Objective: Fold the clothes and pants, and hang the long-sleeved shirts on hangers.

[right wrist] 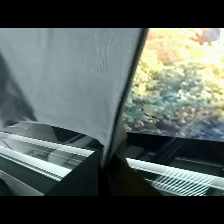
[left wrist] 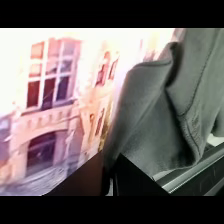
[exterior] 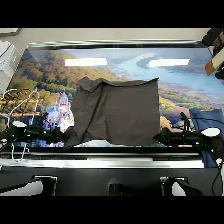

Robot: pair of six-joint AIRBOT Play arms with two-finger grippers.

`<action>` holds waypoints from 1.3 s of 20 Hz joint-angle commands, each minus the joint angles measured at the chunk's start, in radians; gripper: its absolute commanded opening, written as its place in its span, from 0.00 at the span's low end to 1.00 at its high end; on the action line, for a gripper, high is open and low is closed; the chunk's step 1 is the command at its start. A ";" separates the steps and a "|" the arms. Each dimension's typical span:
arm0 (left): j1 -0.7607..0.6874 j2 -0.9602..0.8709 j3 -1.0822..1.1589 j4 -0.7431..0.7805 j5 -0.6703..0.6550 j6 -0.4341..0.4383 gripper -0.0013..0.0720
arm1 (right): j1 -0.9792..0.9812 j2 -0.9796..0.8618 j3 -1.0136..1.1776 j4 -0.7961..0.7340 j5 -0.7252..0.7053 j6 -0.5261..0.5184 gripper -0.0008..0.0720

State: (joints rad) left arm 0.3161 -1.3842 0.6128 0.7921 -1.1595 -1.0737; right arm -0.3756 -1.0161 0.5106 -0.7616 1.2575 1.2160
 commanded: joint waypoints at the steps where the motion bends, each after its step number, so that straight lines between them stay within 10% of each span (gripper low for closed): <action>1: -0.018 -0.004 0.014 -0.009 0.014 -0.021 0.04 | 0.001 0.009 0.006 0.054 0.003 0.003 0.05; 6: 0.000 0.084 0.217 -0.224 -0.041 -0.030 0.04 | 0.001 0.092 0.186 0.210 0.017 -0.042 0.05; 12: -0.001 0.220 0.891 -0.618 -0.069 -0.065 0.04 | 0.001 0.117 0.937 0.428 0.026 0.056 0.05; 18: 0.003 0.366 1.511 -0.285 0.163 -0.246 0.04 | 0.001 0.118 1.614 0.429 -0.180 0.368 0.05; 21: 0.003 0.471 1.469 -0.061 0.261 -0.386 0.04 | 0.001 0.139 1.655 0.424 -0.306 0.430 0.05; 26: 0.002 0.422 1.321 -0.009 0.116 -0.396 0.04 | 0.001 0.092 1.574 0.147 -0.110 0.494 0.05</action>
State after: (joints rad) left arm 0.3180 -0.9424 1.9873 0.7078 -0.9813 -1.4368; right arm -0.3756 -0.8986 2.1086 -0.4477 1.0561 1.6371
